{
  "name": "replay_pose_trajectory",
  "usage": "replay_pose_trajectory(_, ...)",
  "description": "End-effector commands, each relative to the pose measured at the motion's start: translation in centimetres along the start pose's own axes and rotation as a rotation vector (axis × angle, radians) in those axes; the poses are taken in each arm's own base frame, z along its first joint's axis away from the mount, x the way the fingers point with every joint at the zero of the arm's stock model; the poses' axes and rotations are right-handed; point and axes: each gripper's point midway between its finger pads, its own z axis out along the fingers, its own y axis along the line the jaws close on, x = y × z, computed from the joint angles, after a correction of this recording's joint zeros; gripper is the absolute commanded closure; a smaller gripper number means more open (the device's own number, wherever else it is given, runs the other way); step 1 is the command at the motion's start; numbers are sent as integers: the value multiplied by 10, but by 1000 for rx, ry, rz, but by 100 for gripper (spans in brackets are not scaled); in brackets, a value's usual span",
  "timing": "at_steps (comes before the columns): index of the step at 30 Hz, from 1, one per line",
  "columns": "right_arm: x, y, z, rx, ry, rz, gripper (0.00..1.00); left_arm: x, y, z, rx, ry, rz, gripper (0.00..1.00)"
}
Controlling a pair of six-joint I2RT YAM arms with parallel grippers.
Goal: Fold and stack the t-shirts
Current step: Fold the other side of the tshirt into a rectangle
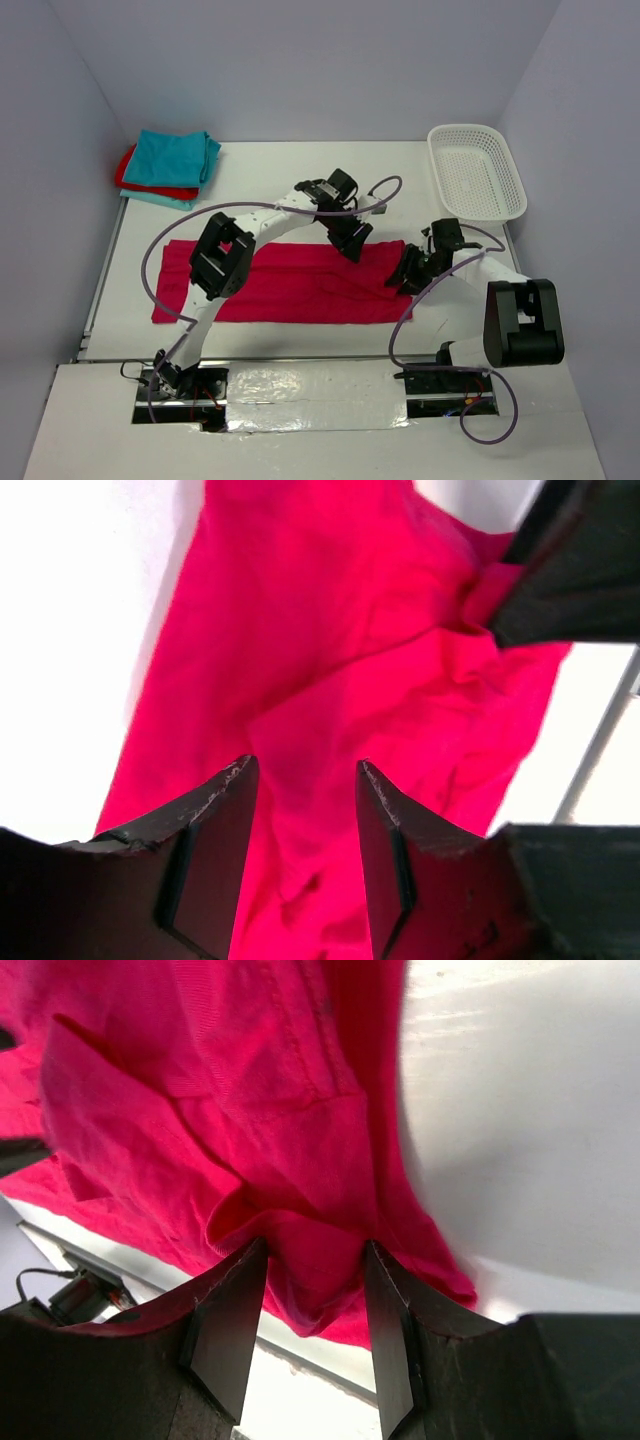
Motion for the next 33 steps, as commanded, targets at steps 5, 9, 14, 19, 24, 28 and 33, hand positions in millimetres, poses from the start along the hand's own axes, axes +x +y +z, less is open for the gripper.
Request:
replay_pose_trajectory(5, -6, 9, 0, -58, -17, -37, 51, 5, 3, 24, -24, 34, 1, 44)
replay_pose_trajectory(9, -8, 10, -1, -55, -20, -42, 54, 7, -5, 24, 15, 41, 3, 51)
replay_pose_trajectory(14, -8, 7, -2, -40, -20, -42, 59, 3, -10, 18, 26, 33, 24, 92)
replay_pose_trajectory(19, -10, 1, -10, 15, -36, -74, 75, -16, -9, 5, -9, -1, 54, 100)
replay_pose_trajectory(24, -11, 1, -21, 43, -50, -102, 100, -34, -9, -16, -29, -50, 74, 100)
replay_pose_trajectory(28, -5, 6, -34, 40, -34, -135, 100, -43, -21, -42, -32, -80, 120, 100)
replay_pose_trajectory(33, 13, 23, -41, 0, 5, -174, 100, -31, -37, -57, 2, -71, 135, 100)
